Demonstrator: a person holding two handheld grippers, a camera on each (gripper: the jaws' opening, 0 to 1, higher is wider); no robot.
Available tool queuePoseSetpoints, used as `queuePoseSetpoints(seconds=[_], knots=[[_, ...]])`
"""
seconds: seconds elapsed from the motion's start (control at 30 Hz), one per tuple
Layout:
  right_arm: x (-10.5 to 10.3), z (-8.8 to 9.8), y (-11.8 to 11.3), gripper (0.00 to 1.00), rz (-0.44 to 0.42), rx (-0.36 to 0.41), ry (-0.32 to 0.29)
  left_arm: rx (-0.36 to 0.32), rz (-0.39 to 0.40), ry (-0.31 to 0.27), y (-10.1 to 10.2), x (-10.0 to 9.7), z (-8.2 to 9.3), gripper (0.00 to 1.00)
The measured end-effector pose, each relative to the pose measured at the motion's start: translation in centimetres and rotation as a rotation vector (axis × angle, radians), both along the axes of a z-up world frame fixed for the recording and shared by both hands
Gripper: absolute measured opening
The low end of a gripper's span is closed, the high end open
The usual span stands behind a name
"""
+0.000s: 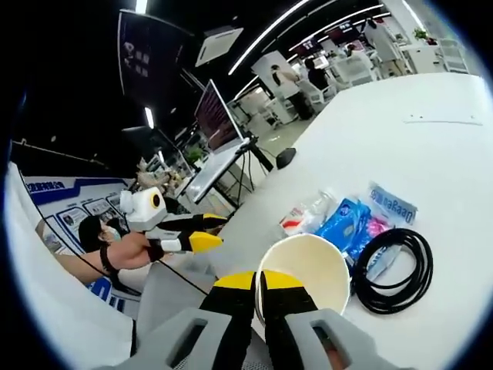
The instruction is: Arrange the tabletop items into an orderly group along one side of the table until the central work area is clear of visible clutter.
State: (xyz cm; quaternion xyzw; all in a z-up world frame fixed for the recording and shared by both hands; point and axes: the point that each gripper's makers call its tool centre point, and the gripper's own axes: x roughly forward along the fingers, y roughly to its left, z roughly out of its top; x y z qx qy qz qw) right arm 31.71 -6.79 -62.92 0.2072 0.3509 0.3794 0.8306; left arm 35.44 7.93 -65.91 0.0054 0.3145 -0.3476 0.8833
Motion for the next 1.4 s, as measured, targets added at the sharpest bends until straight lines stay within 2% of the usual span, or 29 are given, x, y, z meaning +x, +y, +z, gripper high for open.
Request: queuePoseSetpoints(seconds=[0.57, 1.0, 1.27, 1.4], knots=[[4.5, 0.5, 3.6, 0.00, 0.112, -0.058, -0.042, -0.029, 0.010, 0.015, 0.3, -0.5, -0.4, 0.42], [7.6, -0.4, 6.0, 0.00, 0.191, -0.128, -0.063, -0.038, 0.028, 0.010, 0.9, -0.4, -0.4, 0.42], [8.7, -1.3, 7.1, 0.00, 0.245, -0.176, -0.070, -0.034, 0.023, 0.010, 1.0, -0.5, -0.7, 0.42], [10.4, -0.9, 7.6, 0.00, 0.252, -0.187, -0.093, -0.040, 0.029, 0.010, 1.2, -0.4, -0.7, 0.42]])
